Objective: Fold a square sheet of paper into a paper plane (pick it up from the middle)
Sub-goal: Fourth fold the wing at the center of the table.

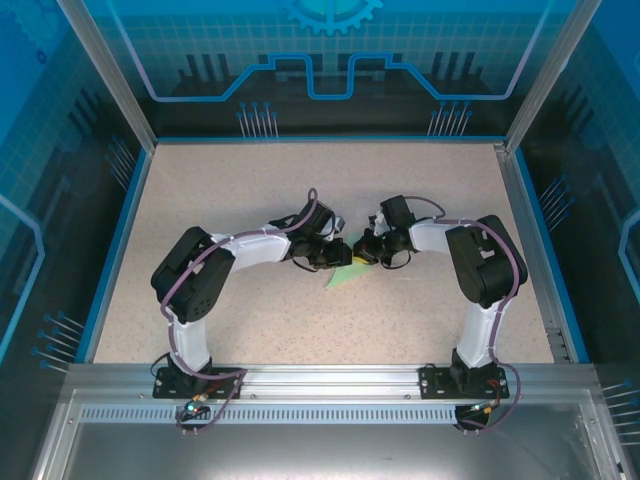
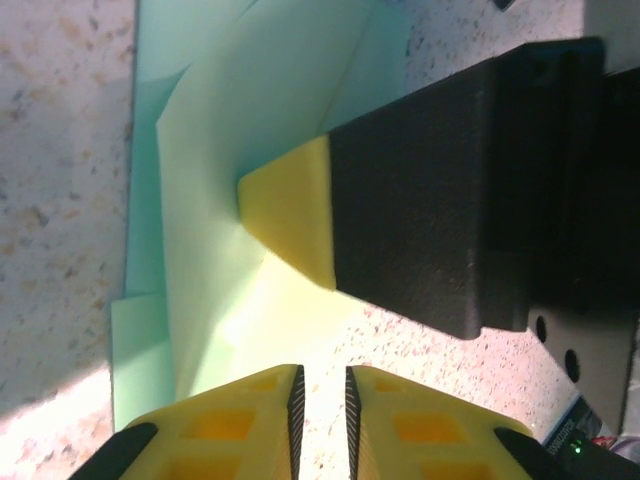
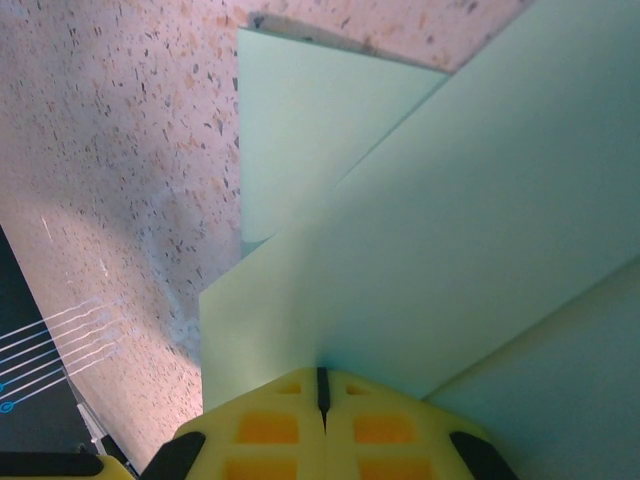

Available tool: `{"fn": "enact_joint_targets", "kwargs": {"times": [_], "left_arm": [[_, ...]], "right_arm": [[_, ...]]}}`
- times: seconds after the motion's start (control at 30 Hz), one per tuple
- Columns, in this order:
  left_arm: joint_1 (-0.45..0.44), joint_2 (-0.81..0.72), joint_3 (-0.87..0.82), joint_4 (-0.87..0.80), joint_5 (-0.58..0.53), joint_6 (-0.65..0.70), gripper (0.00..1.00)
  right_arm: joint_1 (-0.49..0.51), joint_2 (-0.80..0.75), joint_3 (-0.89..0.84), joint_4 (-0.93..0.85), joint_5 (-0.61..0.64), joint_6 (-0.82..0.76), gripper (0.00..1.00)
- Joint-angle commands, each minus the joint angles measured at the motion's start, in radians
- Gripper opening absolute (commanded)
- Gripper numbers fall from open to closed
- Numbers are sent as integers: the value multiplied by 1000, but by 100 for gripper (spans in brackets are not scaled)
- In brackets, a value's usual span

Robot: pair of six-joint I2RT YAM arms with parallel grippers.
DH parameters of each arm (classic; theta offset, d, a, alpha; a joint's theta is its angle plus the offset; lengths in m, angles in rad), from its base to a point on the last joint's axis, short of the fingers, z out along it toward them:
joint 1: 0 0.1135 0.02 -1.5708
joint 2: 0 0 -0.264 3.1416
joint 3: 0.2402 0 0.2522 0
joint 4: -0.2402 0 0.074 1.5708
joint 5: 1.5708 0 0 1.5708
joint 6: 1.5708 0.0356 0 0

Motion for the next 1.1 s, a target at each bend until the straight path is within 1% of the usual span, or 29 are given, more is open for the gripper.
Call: {"fn": "enact_joint_targets", "kwargs": {"times": [0.0,0.07,0.37,0.6,0.8,1.07], "left_arm": [[-7,21,41,-74,35,-35,19],[-9,35,49,-87,35,-46,17],[-12,37,48,-130,55,-60,16],[-15,48,32,-140,32,-65,16],[-16,47,20,-183,-29,-56,15],[-17,66,18,-208,-58,-54,14]], "right_arm": [[0,78,-21,-108,102,-15,1],[0,81,-21,-110,103,-16,1],[-2,89,-12,-139,125,-16,1],[-3,101,-9,-148,131,-14,1],[-3,105,-9,-155,134,-14,1],[-5,112,-7,-159,140,-14,1]]}}
